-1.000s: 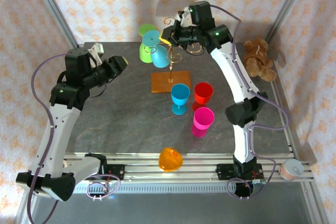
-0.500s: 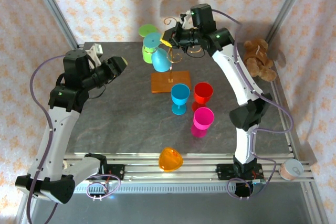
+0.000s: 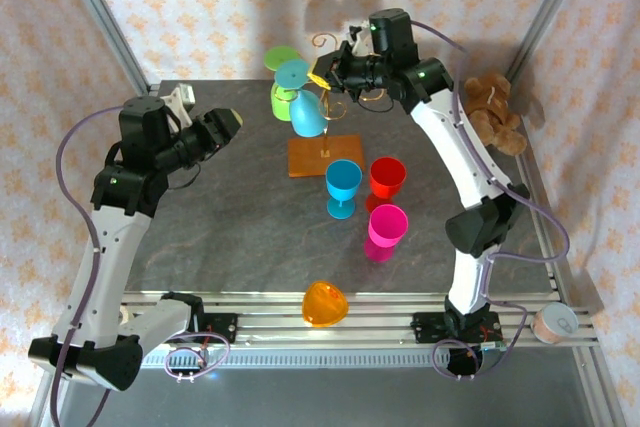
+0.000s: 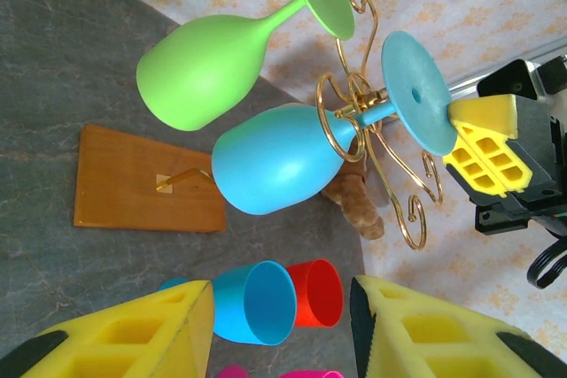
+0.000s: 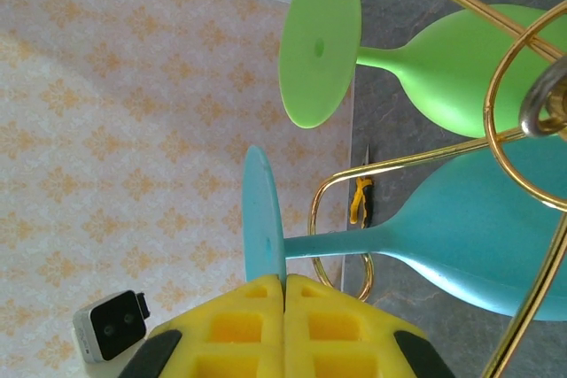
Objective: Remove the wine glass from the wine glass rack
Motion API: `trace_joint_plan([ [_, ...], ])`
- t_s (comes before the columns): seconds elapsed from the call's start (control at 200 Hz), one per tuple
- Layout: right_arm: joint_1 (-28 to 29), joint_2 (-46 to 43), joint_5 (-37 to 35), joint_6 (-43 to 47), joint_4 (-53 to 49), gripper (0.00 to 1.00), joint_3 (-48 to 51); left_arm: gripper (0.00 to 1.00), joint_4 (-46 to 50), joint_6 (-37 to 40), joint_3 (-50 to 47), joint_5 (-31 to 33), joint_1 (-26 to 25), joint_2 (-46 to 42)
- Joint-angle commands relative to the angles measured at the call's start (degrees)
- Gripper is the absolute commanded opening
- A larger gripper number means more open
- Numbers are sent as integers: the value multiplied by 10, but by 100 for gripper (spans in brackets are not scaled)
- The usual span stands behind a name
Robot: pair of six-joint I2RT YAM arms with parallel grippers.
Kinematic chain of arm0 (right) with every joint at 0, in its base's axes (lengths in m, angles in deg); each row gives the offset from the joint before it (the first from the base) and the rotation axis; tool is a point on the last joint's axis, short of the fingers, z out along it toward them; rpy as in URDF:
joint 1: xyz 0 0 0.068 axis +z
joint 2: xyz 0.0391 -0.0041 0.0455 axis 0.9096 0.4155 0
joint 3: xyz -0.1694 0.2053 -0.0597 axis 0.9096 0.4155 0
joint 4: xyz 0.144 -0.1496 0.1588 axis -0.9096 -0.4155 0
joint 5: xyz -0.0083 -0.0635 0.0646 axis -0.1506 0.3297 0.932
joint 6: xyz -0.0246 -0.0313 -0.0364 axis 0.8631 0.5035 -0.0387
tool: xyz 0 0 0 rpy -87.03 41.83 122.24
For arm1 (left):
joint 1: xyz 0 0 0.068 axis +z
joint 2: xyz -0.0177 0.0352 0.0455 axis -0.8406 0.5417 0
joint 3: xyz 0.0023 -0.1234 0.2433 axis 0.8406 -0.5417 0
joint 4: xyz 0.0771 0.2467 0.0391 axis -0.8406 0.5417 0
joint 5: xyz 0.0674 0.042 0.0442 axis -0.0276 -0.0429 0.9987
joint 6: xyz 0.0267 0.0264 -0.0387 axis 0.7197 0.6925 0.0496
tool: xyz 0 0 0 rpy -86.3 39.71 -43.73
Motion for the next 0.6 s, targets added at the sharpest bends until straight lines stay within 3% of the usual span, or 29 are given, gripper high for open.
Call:
trace_joint_plan([
  [0.0, -4, -32, -10, -10, 34, 0, 12, 45, -16, -2, -6, -11, 6, -11],
  [0.596, -4, -73, -8, -13, 47, 0, 70, 45, -22, -8, -14, -10, 6, -18],
])
